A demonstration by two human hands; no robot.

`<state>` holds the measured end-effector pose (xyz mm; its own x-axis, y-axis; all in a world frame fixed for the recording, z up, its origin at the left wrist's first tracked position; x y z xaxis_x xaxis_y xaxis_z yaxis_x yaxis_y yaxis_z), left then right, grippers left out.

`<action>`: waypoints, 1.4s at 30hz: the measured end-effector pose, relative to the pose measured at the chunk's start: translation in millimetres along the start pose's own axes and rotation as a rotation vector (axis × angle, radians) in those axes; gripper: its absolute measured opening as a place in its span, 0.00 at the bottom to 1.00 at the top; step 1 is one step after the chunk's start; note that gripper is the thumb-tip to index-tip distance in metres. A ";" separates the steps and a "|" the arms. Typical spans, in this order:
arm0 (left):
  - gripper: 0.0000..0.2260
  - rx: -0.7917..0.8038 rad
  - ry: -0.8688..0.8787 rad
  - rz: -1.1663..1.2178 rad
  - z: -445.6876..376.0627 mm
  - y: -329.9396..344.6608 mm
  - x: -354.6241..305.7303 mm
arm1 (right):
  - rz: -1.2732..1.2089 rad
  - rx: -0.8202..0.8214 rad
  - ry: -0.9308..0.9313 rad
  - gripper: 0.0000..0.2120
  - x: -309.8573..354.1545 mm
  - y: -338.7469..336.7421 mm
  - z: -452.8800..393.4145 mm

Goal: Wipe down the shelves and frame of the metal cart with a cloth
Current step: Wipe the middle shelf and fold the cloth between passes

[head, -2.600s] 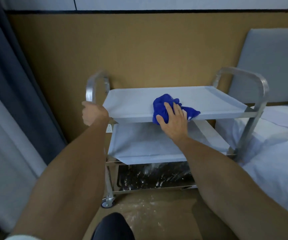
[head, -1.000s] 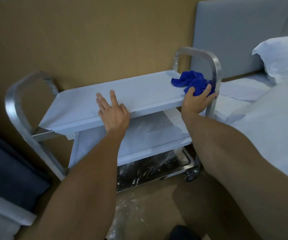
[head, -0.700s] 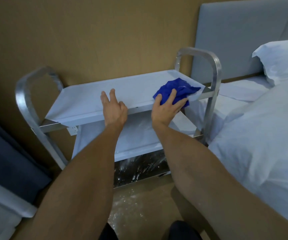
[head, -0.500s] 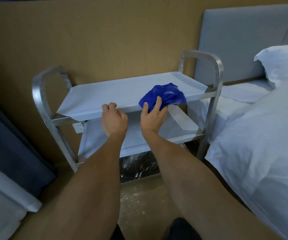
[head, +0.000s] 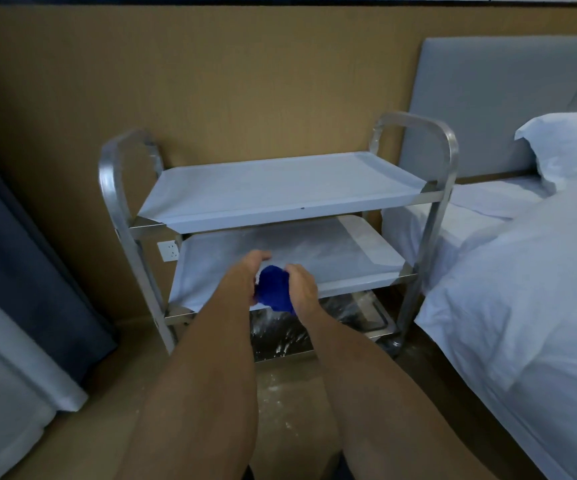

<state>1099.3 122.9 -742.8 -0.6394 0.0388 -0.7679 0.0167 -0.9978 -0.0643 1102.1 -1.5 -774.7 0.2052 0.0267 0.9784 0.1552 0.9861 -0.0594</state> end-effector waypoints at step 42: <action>0.12 -0.960 0.262 -0.107 -23.2 -171.5 15.2 | 0.422 -0.302 -0.078 0.20 -11.4 -14.2 -81.0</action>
<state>1104.6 295.8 -758.2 -0.4860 0.2518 -0.8369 0.6568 -0.5265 -0.5399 1175.8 -29.1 -801.0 0.2391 0.4348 0.8682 0.3491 0.7958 -0.4947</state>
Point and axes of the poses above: each hand's wrist, its own z-axis away from the middle knuckle, its own y-axis out of the palm, x = y × z, the point moved 8 cm from there along -z, towards the middle knuckle
